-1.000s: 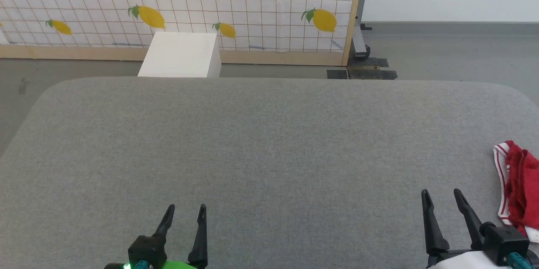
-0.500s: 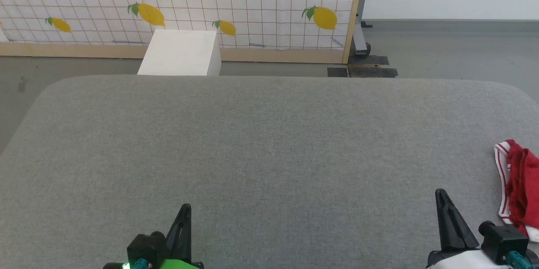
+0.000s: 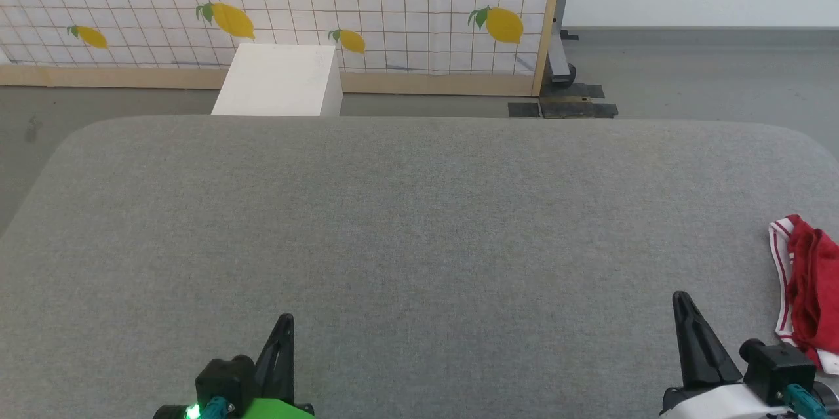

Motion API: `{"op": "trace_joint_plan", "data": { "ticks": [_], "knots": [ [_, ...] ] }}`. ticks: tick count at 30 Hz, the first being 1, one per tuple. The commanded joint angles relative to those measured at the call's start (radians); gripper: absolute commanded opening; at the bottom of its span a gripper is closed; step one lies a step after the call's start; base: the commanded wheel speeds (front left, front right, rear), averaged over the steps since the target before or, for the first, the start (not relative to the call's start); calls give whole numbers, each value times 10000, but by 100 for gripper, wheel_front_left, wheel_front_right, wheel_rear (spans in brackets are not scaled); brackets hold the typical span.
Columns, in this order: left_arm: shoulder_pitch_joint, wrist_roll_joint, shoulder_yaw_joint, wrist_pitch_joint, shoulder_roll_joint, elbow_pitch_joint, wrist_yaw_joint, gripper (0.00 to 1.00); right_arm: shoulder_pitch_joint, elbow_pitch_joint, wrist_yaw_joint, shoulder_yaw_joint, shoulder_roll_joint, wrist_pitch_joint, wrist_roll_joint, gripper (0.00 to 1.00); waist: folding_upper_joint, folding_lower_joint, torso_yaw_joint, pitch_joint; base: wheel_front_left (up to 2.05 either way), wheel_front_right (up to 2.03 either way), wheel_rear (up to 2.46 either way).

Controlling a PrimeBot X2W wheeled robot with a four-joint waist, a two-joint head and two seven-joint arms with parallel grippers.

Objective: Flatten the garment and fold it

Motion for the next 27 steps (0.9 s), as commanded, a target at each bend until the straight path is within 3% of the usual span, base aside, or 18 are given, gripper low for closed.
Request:
{"op": "trace_joint_plan", "data": {
  "ticks": [1,27],
  "knots": [
    [-180,139,64,67,2,-88,60,0,-214,-87,-3,38,7,71,-119,0,0,0,-4,6,0,0,0],
    [-413,461,308,592,4,-428,145,0,-491,-357,-6,179,14,593,-373,0,0,0,-67,102,0,0,0]
  ]
}}
